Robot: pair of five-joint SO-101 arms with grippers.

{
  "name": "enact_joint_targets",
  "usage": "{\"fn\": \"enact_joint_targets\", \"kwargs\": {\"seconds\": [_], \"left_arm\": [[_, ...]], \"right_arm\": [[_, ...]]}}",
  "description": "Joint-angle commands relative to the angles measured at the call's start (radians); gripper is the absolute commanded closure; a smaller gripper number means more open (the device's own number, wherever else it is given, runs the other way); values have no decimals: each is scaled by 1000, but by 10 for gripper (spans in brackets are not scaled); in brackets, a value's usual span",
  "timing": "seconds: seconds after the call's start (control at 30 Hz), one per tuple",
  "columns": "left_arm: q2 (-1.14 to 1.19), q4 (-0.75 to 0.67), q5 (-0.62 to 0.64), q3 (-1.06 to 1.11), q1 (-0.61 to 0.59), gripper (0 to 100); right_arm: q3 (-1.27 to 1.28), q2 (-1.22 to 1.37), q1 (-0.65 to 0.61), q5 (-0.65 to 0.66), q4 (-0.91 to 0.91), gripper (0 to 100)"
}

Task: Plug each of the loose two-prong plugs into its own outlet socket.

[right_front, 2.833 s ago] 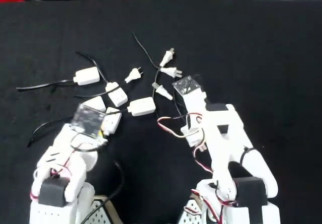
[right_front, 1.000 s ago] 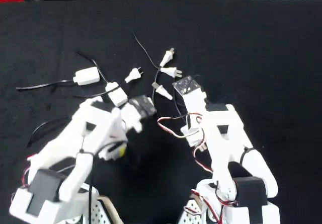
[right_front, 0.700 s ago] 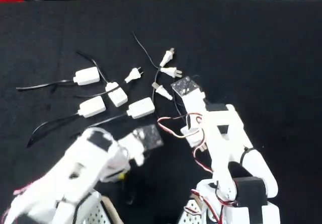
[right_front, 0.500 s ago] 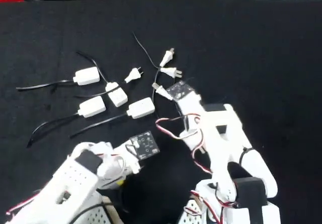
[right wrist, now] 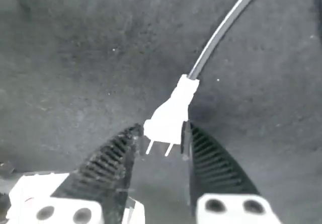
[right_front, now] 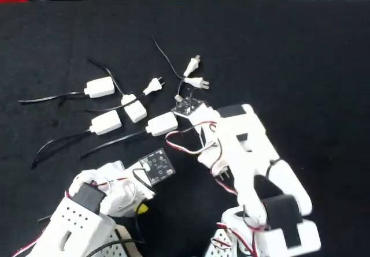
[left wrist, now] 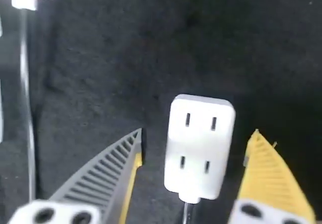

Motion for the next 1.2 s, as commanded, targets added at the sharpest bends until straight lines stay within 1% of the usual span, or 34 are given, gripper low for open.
{"fn": "enact_joint_targets", "kwargs": {"seconds": [0.0,0.17,0.27,0.33,0.43,0.53,0.67,0.77,0.93,1.03,1.1,1.17], "left_arm": [[-8,8,-14,-2,-22,684],[-8,8,-14,-2,-22,685],[-8,8,-14,-2,-22,685],[-8,8,-14,-2,-22,685],[-8,9,-14,-2,-22,685],[-8,25,-18,-2,-22,685],[-8,26,-18,-2,-22,685],[-8,26,-18,-2,-22,685],[-8,26,-18,-2,-22,685],[-8,26,-18,-1,-22,685],[-8,26,-18,-1,-22,685],[-8,26,-18,-1,-22,685]], "right_arm": [[-88,101,15,8,-28,864],[-225,329,63,9,-32,871],[-295,458,66,9,-32,952],[-349,510,68,9,8,988],[-401,533,74,11,28,978],[-432,533,77,57,72,982],[-455,513,84,69,112,987],[-453,441,84,74,129,987],[-446,275,78,123,192,986],[-387,196,75,163,181,983],[-317,162,57,183,133,982],[-246,147,49,186,78,950]]}}
